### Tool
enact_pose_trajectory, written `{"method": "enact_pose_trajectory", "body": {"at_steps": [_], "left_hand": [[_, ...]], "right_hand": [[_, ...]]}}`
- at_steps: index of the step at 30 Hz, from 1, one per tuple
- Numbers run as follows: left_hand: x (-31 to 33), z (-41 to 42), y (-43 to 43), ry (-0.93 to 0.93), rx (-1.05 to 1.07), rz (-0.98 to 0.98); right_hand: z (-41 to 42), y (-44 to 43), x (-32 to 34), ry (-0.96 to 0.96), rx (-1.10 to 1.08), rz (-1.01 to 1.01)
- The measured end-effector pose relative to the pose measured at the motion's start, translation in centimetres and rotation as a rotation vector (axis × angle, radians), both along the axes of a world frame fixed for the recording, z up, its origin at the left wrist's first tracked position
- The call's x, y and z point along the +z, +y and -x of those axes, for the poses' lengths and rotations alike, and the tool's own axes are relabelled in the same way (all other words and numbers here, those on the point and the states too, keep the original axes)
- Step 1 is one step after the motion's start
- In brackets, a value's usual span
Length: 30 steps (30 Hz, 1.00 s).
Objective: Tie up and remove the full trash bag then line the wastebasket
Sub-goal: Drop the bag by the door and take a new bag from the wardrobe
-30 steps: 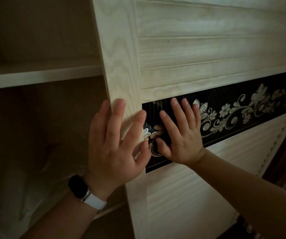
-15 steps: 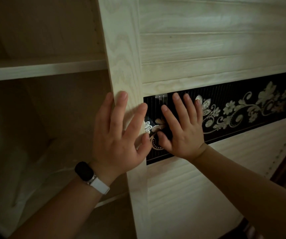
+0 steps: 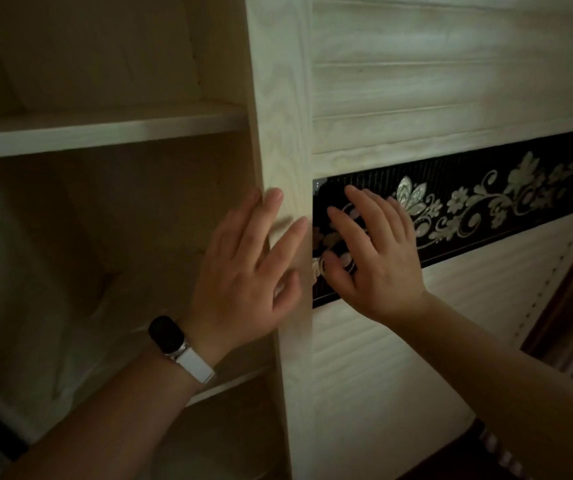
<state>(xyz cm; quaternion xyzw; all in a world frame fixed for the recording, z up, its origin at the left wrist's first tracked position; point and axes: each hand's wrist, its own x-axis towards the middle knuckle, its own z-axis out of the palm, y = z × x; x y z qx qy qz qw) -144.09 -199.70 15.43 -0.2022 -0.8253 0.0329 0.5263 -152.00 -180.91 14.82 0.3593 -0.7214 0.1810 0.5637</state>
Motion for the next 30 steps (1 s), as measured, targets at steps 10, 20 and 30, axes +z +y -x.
{"method": "enact_pose_trajectory", "body": {"at_steps": [10,20,30], "left_hand": [[-4.7,-8.4,-10.6,-0.323,0.258,-0.068],[-12.6,-13.0,-18.0,-0.685,0.581,-0.313],[-19.0,-11.6,-20.3,-1.048,0.928,-0.542]], "right_hand": [[-9.8,-5.4,-1.4,-0.198,0.281,-0.244],[-11.1,-11.9,-8.2,-0.625,0.125,-0.504],[-8.7,-16.6,-16.4,-0.884,0.028,-0.592]]}}
